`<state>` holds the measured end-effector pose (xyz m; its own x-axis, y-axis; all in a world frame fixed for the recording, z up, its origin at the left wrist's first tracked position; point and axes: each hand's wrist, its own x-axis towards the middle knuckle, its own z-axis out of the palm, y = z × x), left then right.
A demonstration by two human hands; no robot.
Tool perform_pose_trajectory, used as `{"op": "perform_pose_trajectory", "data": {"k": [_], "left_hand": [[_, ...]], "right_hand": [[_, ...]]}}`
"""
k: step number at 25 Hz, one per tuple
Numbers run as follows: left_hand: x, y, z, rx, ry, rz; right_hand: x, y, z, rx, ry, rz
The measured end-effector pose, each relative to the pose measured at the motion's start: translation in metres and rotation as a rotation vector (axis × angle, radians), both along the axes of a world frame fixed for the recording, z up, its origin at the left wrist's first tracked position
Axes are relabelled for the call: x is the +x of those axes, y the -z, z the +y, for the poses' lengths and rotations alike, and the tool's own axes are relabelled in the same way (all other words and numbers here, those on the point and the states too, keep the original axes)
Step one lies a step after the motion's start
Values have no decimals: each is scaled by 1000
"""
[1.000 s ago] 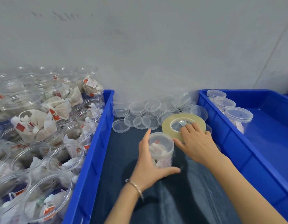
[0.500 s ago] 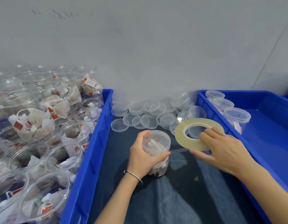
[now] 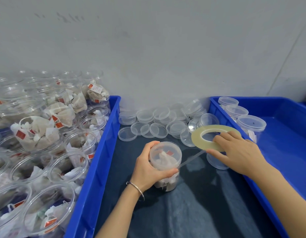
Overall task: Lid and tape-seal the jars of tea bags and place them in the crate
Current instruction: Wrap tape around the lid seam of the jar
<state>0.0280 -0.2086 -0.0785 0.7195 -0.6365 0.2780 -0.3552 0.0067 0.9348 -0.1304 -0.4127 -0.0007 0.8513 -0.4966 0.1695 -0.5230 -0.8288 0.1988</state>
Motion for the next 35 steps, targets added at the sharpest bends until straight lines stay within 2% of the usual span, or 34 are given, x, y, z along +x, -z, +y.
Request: {"op": "perform_pose_trajectory", "data": {"k": [3, 6, 11, 15, 18, 22, 24, 29, 35], "left_hand": [[1, -3, 3, 17, 133, 20], [6, -8, 6, 54, 173, -1], [18, -10, 11, 59, 276, 174], [18, -10, 16, 41, 286, 223], [6, -11, 11, 84, 214, 154], [-17, -12, -8, 21, -93, -12], [-15, -15, -9, 19, -163, -86], [9, -24, 6, 104, 3, -32], [22, -32, 9, 202, 121, -65]], "right_hand": [[23, 11, 4, 122, 15, -74], [39, 18, 10, 211, -7, -100], [46, 25, 19, 257, -35, -151], [48, 27, 25, 269, -33, -138], [50, 30, 26, 249, -32, -118], [51, 30, 26, 210, -63, -98], [47, 28, 22, 185, -97, -117], [39, 14, 13, 181, -117, -235], [39, 30, 20, 273, -221, -254]]}}
